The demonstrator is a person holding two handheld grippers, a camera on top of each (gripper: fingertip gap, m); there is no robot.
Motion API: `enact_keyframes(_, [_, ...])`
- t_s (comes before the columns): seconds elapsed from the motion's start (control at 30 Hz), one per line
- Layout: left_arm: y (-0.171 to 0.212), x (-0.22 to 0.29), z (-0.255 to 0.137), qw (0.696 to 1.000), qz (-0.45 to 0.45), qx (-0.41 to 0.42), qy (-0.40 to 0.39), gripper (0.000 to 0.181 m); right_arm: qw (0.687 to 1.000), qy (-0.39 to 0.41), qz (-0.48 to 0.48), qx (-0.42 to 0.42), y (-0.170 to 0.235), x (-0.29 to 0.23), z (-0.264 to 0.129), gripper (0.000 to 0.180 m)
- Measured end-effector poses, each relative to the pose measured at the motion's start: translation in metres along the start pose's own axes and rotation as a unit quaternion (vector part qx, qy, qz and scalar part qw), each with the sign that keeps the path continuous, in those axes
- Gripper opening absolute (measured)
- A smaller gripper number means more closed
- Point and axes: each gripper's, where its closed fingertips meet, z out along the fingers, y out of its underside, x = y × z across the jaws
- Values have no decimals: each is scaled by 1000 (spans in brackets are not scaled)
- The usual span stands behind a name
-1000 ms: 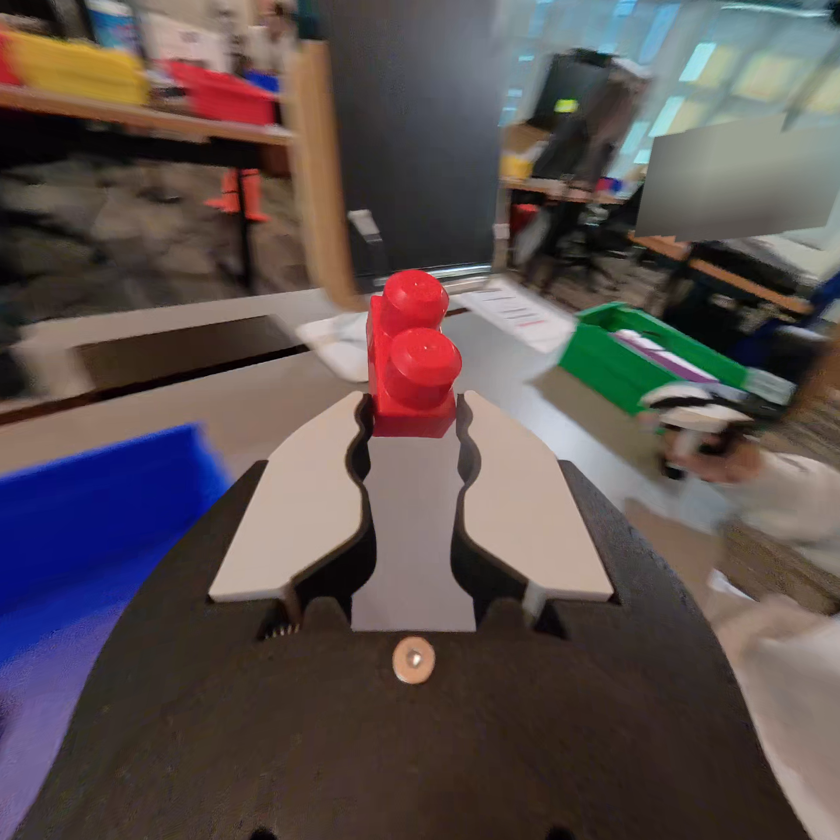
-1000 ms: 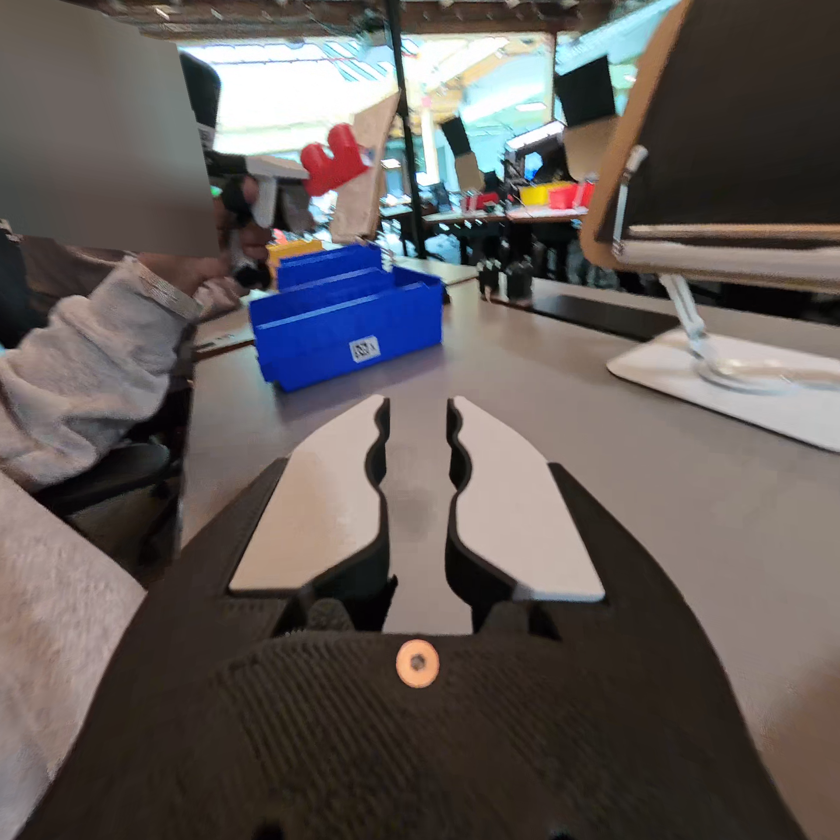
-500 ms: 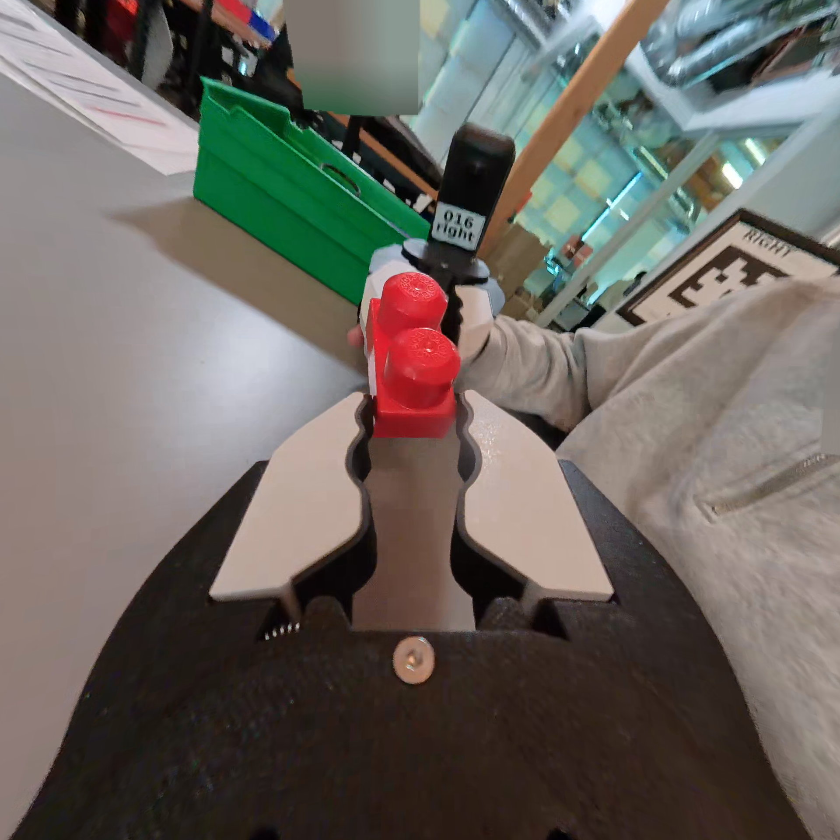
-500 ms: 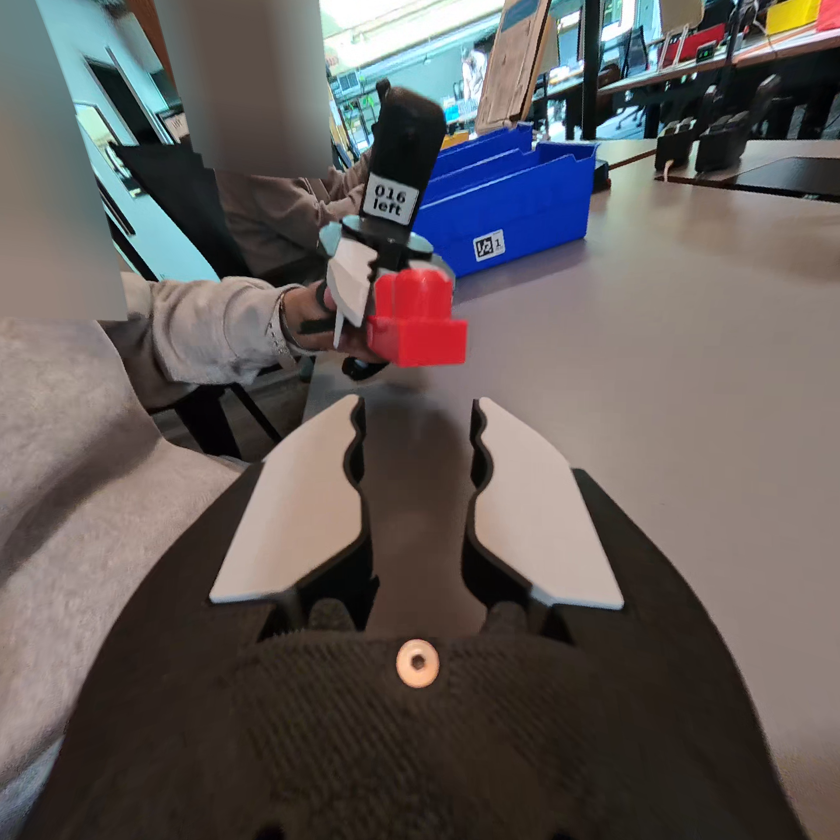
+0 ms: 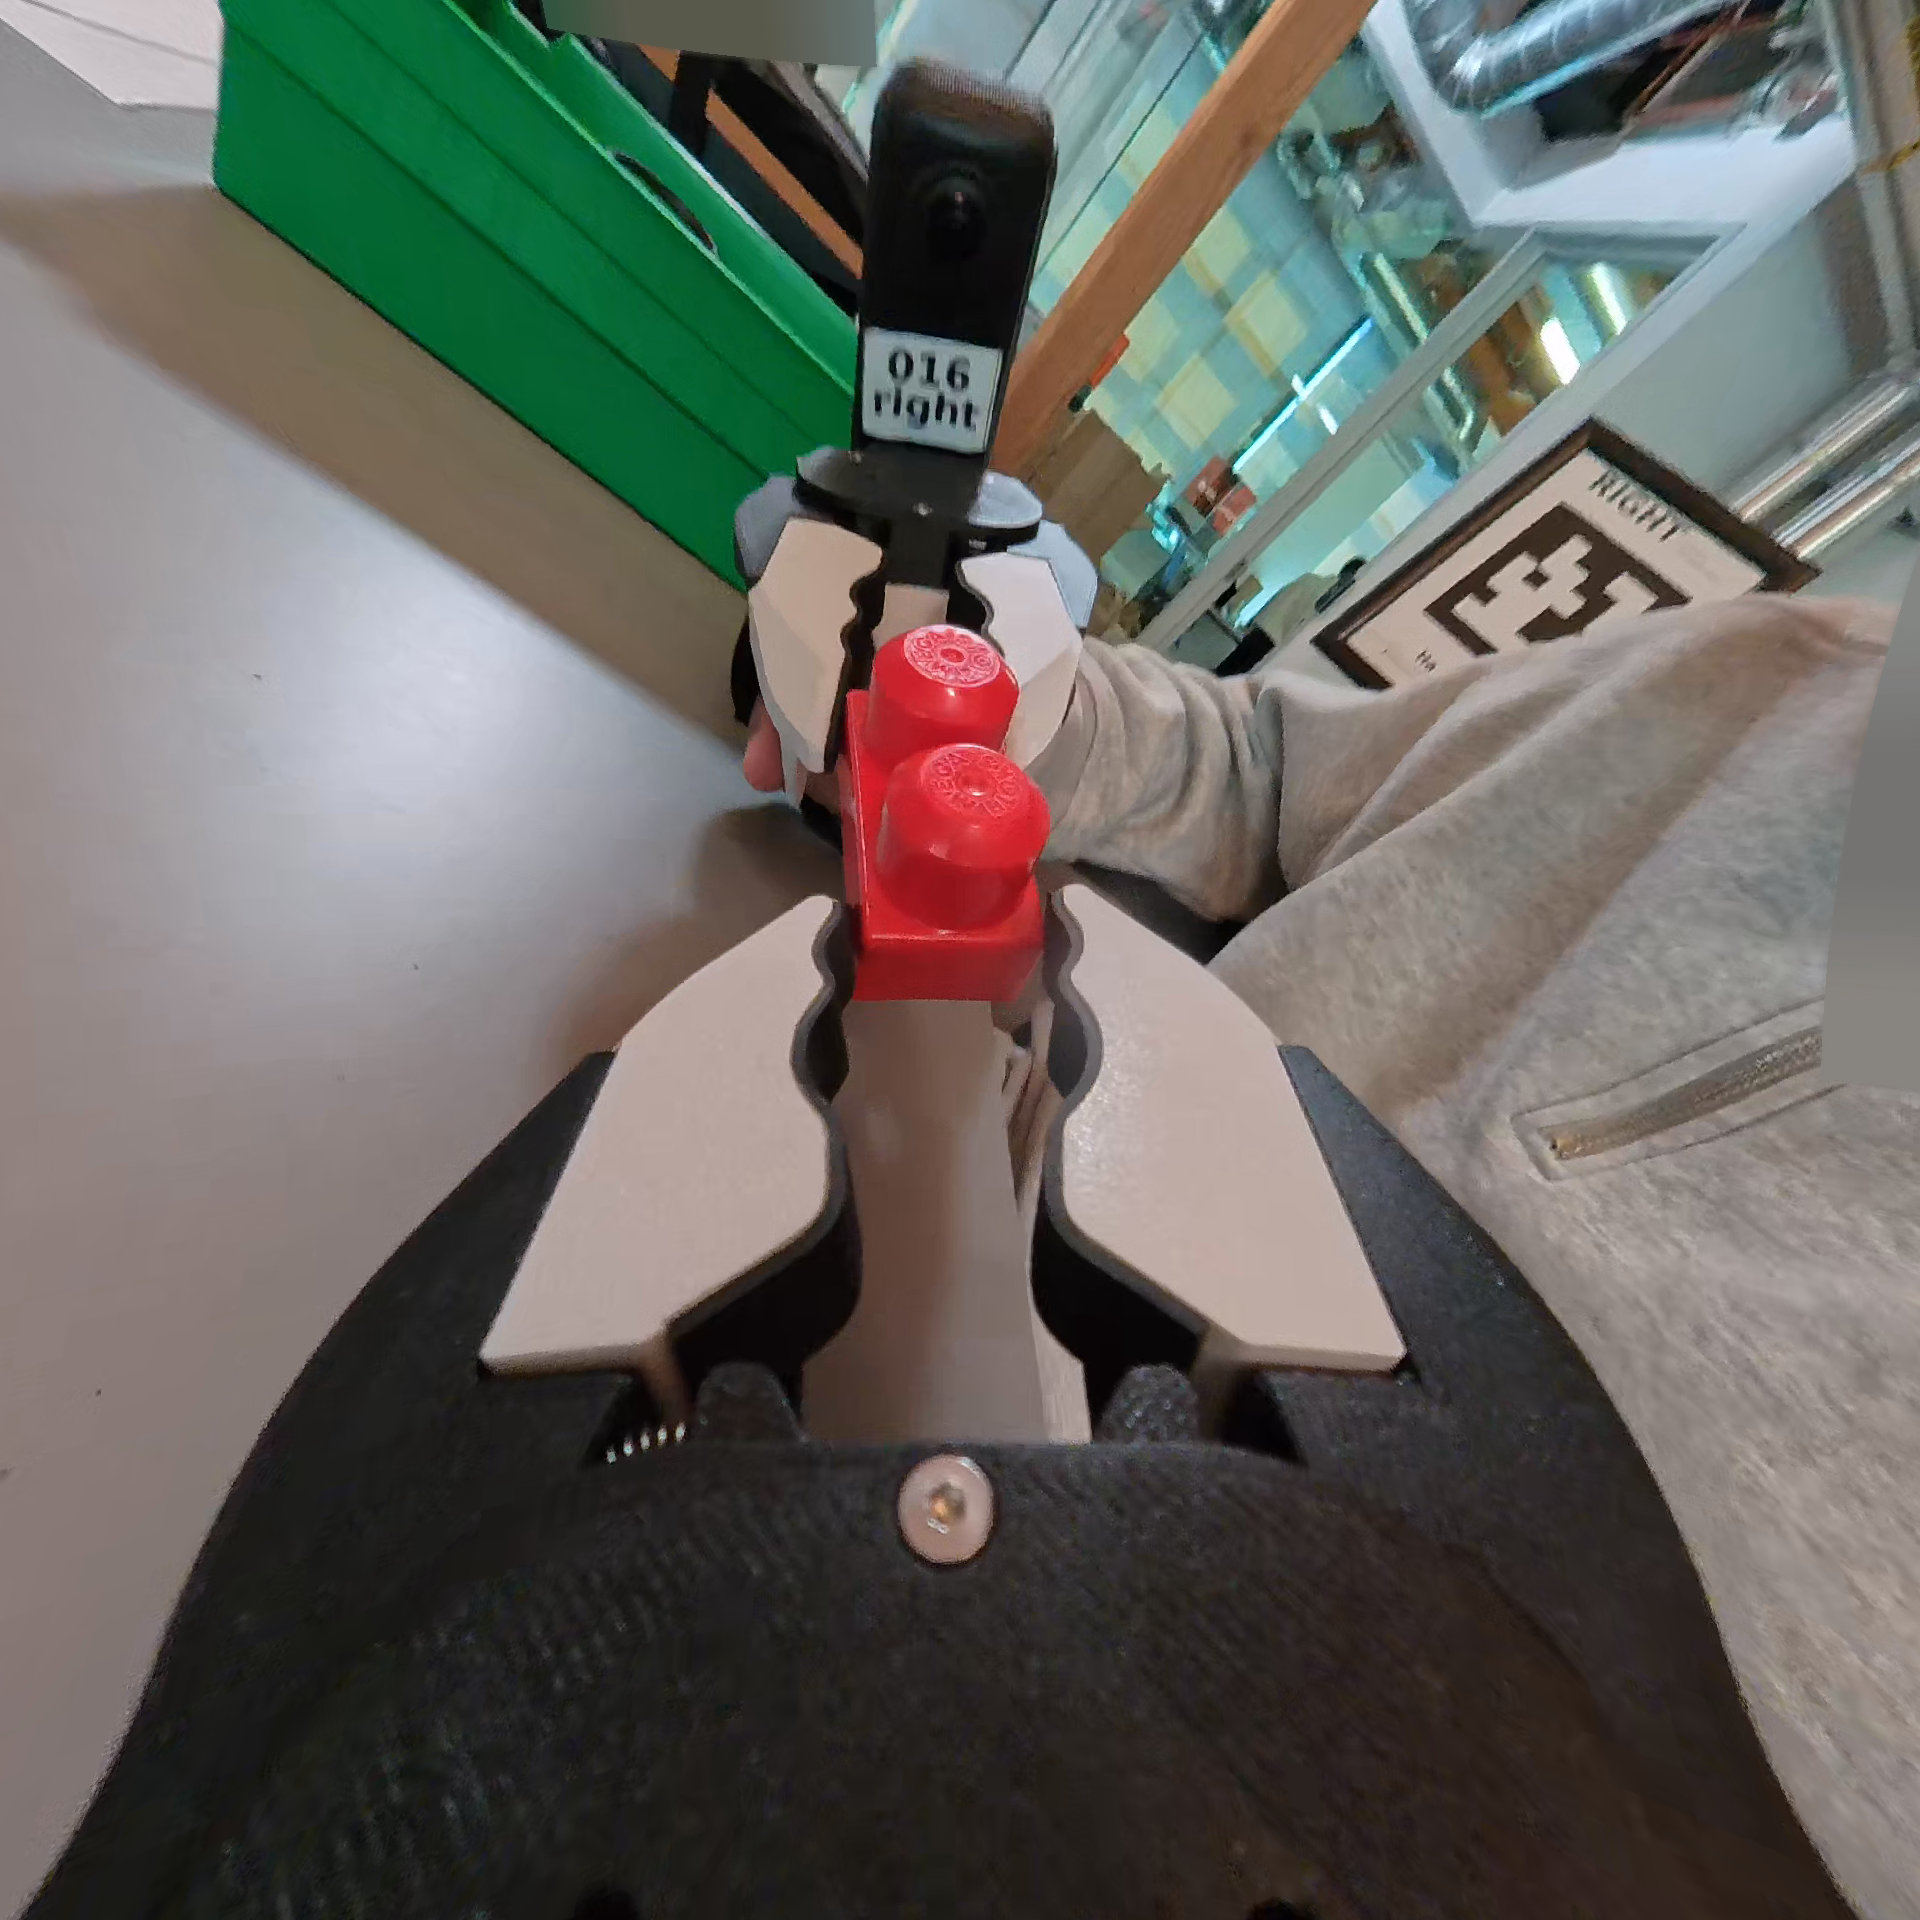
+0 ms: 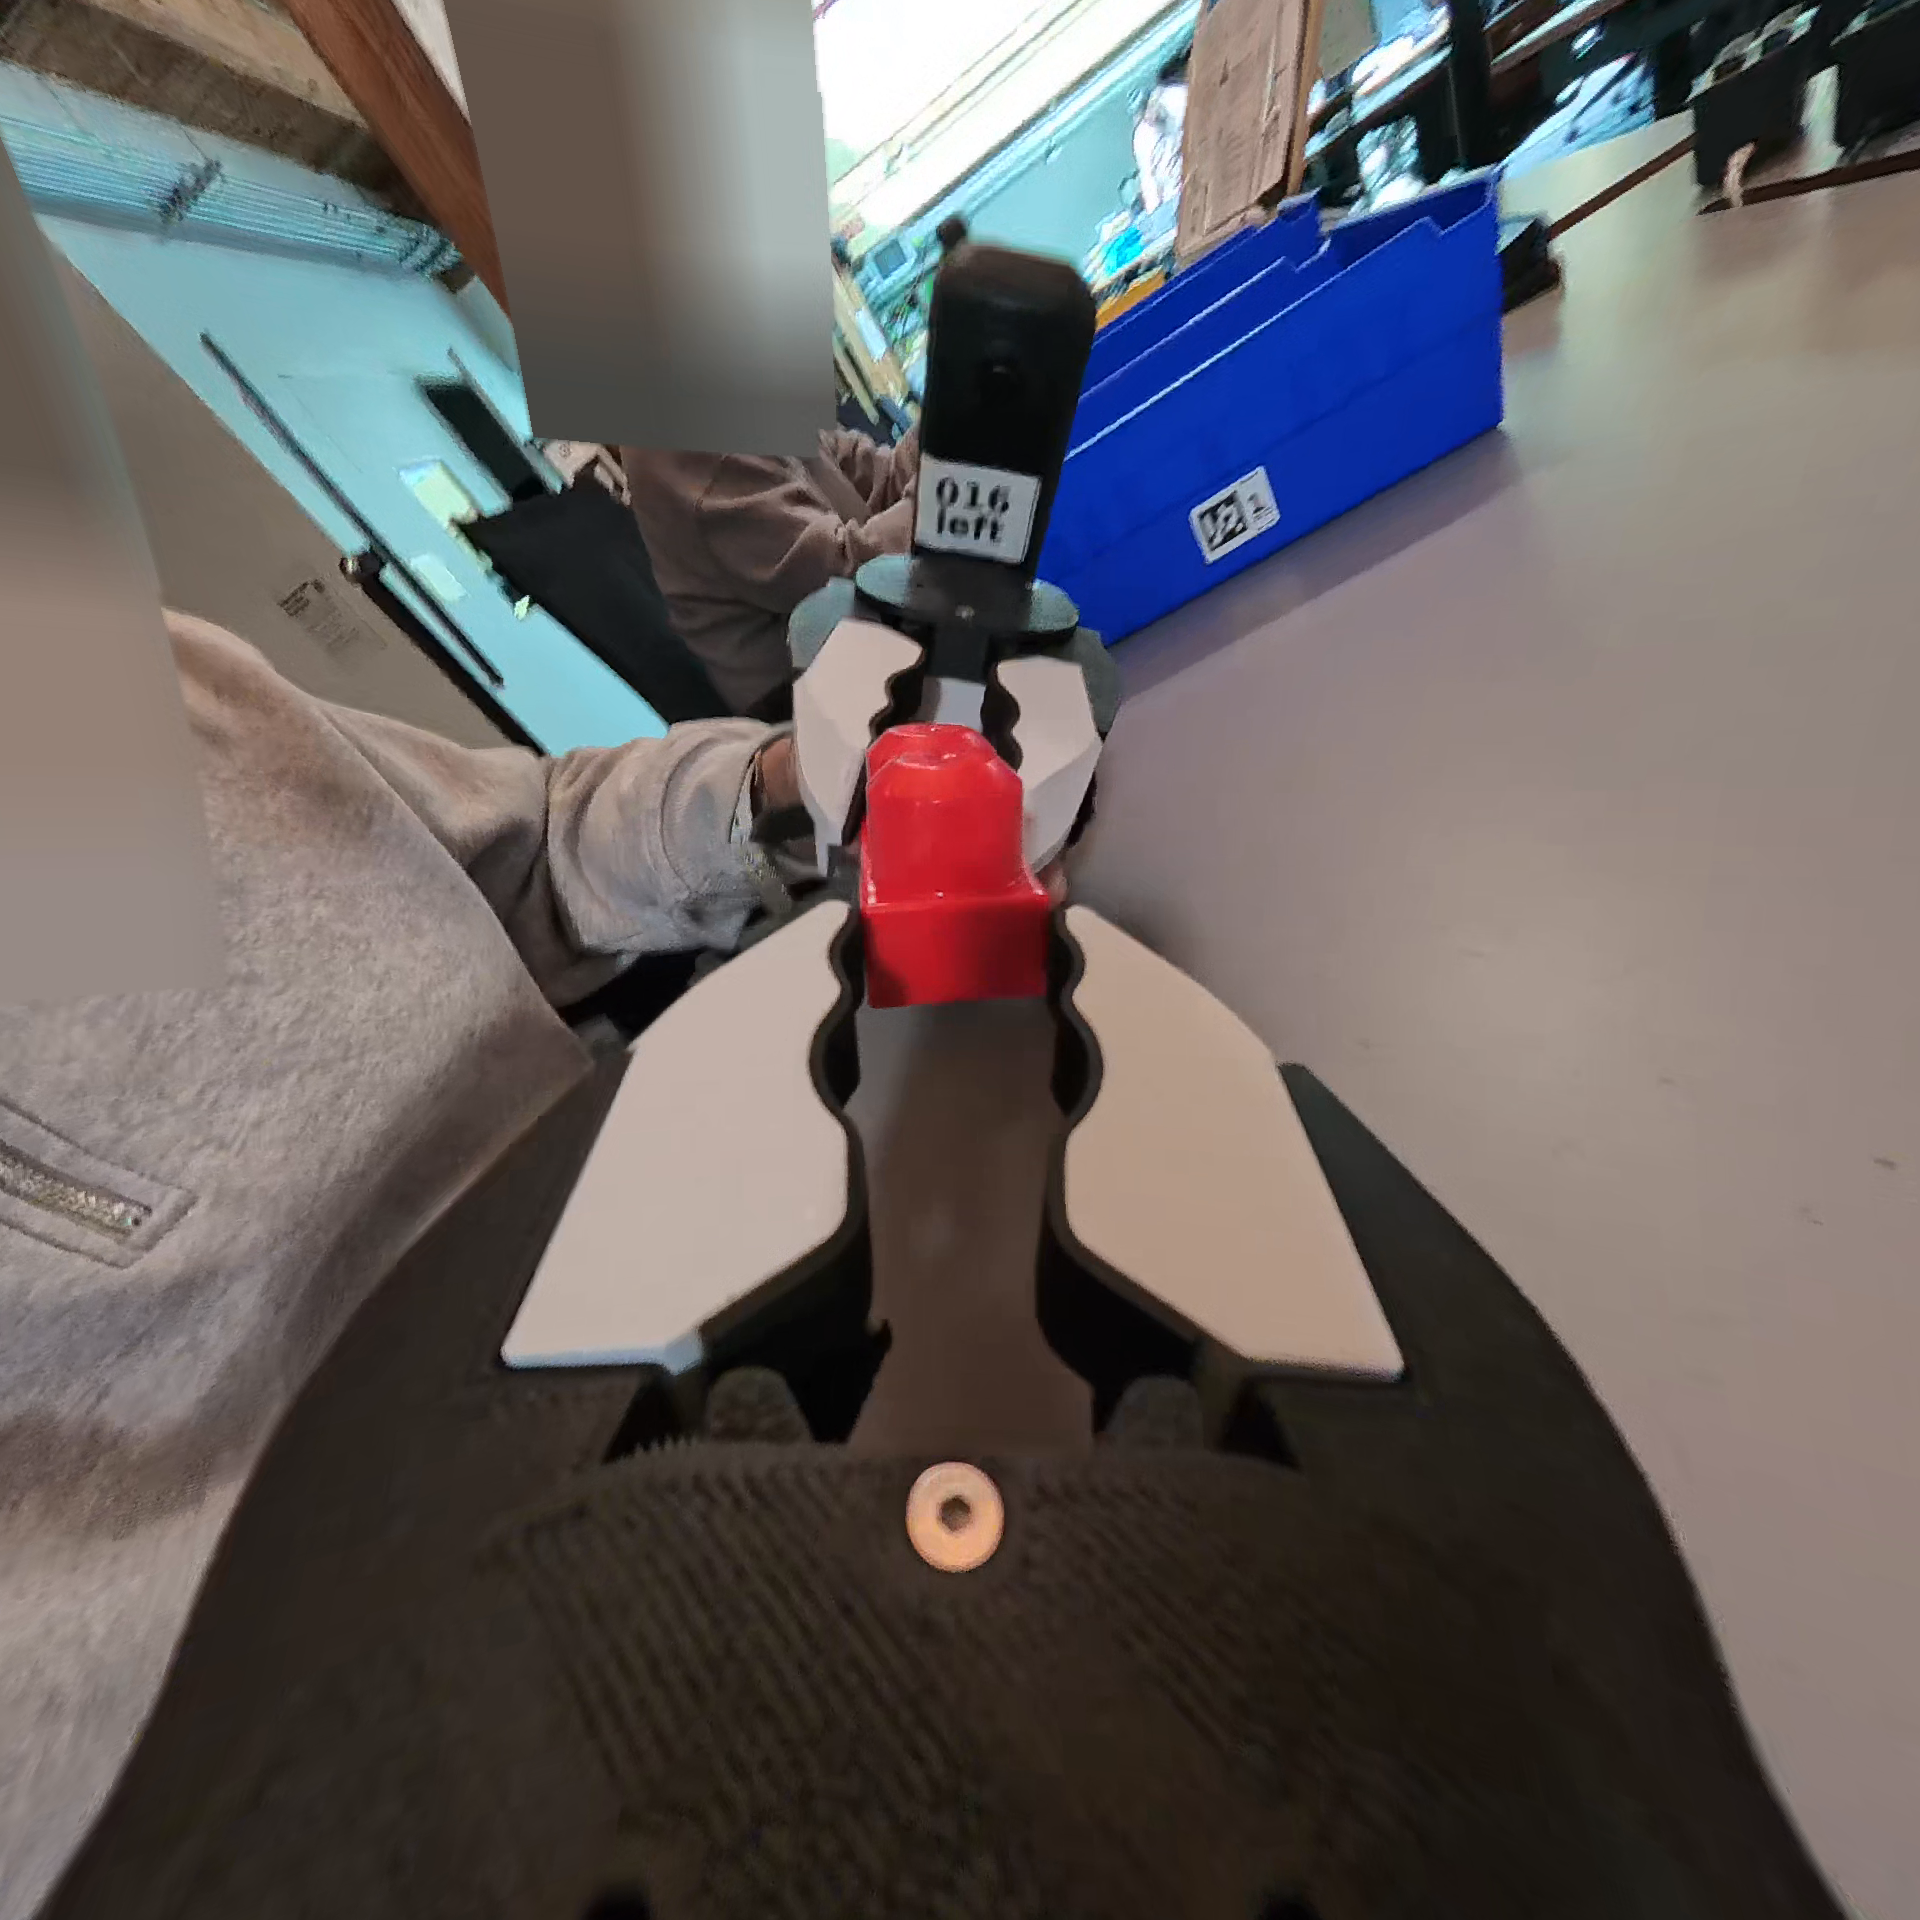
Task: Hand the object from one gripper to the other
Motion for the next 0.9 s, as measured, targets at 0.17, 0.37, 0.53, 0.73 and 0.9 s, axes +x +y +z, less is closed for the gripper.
enact_keyframes(0.17, [-28,-1,-11,994,6,113,-7,61,990,29,58,122,-35,2,-8,34])
enact_keyframes(0.37, [-27,-13,-16,956,238,76,-156,63,975,39,142,168,-38,7,-13,34])
enact_keyframes(0.53, [-30,-3,-14,877,420,58,-225,61,958,-20,252,135,-17,9,-6,34])
enact_keyframes(0.73, [-23,-1,-2,872,439,36,-211,56,949,-59,288,111,-10,4,-4,34])
enact_keyframes(0.9, [-14,-8,5,876,434,16,-209,57,953,-52,287,78,0,2,-1,34])
